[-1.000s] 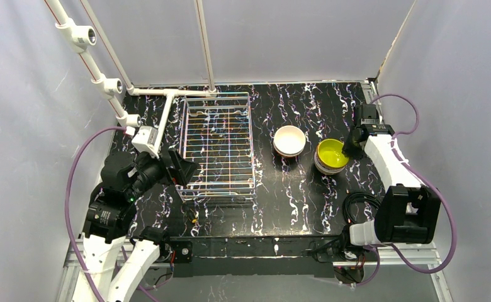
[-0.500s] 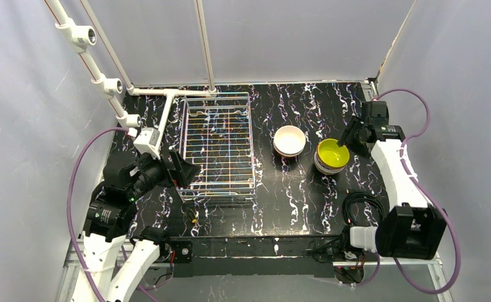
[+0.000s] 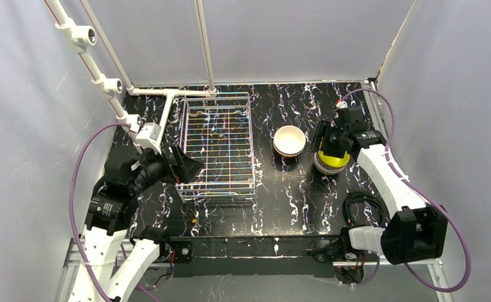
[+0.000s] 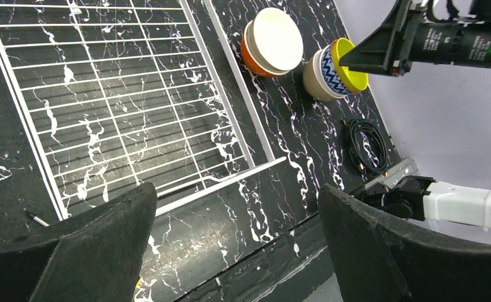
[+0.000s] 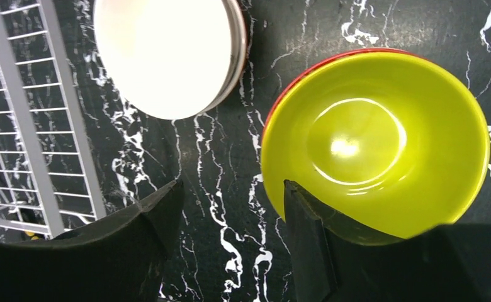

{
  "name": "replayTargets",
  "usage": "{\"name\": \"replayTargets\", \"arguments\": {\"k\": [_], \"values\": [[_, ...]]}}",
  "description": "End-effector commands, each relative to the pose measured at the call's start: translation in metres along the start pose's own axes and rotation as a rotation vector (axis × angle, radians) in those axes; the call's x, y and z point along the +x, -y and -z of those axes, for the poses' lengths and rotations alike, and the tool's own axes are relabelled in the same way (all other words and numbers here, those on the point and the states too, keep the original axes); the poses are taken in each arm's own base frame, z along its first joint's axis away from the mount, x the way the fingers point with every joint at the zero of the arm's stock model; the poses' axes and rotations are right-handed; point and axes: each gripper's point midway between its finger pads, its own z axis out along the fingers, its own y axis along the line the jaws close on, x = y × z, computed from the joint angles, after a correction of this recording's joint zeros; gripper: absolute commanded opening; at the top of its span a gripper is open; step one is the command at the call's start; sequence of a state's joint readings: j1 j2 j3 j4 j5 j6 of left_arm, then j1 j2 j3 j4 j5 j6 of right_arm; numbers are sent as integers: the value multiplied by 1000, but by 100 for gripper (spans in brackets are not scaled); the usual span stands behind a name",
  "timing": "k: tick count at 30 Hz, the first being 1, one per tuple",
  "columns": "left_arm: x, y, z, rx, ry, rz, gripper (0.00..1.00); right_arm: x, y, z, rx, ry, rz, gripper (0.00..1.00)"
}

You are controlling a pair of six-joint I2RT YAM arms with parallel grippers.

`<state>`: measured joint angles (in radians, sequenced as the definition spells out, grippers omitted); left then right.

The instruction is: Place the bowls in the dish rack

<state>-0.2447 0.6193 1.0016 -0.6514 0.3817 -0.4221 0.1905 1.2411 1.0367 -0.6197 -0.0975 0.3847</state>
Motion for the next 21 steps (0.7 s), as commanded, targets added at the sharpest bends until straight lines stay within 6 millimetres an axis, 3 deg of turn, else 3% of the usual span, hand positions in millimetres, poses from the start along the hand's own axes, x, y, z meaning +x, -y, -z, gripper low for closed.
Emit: {"name": "replayTargets", "arguments": {"k": [1,5,10,21], "values": [[3,9,3,46,0,10,98,-11,7,-11,30,44,37,67],[12,5,1,54,-5,1,98,-11,9,-22,36,7,52,65],[17,2,0,48,-22,-5,98,-10,-4,-27,-28,-28,35,58],[15,4,2,53,-8,6,98,-22,-12,-14,-21,-36,8,31]]}}
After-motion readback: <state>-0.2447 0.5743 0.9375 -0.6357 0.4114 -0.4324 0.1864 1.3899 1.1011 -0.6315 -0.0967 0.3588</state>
